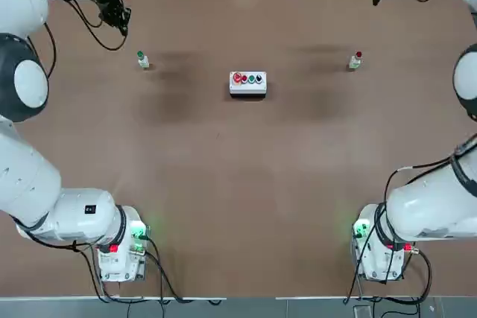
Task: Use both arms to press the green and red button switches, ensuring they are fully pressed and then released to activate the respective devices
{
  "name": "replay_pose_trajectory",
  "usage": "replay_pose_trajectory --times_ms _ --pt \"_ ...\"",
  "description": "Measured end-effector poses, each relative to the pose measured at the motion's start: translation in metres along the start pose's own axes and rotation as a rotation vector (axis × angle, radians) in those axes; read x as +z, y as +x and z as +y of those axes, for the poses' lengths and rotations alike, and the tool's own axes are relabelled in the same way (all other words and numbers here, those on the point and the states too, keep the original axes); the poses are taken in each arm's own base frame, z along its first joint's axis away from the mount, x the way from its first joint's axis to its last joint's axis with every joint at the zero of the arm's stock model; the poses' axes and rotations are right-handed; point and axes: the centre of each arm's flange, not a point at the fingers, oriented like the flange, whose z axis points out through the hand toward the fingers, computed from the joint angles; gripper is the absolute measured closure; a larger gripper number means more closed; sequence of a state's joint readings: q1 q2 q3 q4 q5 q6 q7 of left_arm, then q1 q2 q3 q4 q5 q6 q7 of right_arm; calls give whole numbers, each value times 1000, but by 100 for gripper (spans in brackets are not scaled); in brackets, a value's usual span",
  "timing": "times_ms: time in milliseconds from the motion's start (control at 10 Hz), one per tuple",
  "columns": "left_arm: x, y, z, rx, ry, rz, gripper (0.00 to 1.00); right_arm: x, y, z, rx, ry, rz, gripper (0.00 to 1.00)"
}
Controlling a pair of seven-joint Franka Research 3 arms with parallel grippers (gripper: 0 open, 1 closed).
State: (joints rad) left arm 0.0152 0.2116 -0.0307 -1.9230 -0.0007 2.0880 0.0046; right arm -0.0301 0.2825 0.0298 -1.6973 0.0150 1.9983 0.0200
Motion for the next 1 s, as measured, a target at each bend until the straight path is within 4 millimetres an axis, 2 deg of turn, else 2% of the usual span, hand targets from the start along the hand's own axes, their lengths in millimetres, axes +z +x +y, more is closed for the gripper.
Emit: replay_pose_trajectory --times_ms 200,300,600,800,1000 --pt "23 3 1 3 -1 -20 98 51 13 6 10 0 10 96" --pt "33 7 0 3 -2 -13 99 70 12 8 15 0 15 97" --pt "74 20 1 4 -4 19 99 100 -2 13 26 -2 -22 97" --pt "92 23 1 4 -5 25 99 118 -11 16 32 -2 -25 97" --pt "102 24 1 9 -6 26 99 138 -24 17 33 -3 -44 97"
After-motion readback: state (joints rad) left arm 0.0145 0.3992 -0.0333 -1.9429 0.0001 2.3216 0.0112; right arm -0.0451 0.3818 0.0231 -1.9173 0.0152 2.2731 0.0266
